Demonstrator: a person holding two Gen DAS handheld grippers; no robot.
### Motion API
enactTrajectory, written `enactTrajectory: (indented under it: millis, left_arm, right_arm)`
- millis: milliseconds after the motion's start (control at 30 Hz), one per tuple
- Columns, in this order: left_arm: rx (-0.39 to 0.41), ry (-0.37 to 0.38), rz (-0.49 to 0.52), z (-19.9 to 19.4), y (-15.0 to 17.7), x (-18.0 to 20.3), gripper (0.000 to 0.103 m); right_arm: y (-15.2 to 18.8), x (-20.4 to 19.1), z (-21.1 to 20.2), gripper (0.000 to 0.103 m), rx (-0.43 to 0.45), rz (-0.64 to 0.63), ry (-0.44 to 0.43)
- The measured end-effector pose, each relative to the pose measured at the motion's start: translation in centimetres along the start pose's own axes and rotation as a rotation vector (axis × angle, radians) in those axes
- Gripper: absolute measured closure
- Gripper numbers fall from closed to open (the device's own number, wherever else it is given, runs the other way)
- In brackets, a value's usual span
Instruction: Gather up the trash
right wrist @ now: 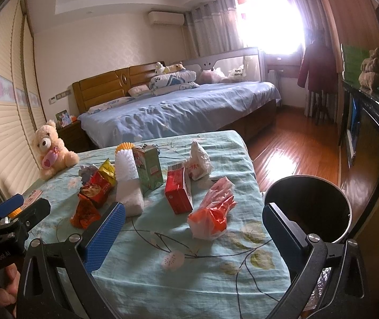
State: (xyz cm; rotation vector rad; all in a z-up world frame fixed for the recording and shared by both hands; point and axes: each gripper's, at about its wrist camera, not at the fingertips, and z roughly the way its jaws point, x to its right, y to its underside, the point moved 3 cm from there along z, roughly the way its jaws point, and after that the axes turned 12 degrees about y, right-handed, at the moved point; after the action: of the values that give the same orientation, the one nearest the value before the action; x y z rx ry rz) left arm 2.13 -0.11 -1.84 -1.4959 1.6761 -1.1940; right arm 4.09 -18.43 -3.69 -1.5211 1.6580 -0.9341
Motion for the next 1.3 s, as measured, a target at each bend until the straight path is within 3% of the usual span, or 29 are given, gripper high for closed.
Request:
enactTrajectory:
  millis: [333, 733, 933, 1300]
  left_arm:
    - [-0.042, -0.021, -0.037, 0.6, 0.7, -1.9, 0.0]
    - [-0.137, -0.046, -0.116, 2.4, 2.3, -5.2, 0.0]
    - [-0.193, -0.046, -0.158, 3.9, 3.1, -7.1, 0.007]
    - [-0.293, -0.018, -0.179, 8.1, 3.7, -9.3, 0.019]
  right_arm:
    - [0.8, -1.1, 1.2, 0.0, -0.059, -0.011, -0.032]
    - [1.6, -4.0, 3.9, 0.001, -0.169, -0.043, -0.149]
    - [2.5, -5.5, 6.6, 0.018, -0.272, -0.052, -0.208]
    - [2.2, -9.0, 11.1, 0.027, -0.363, -0.095, -0.258]
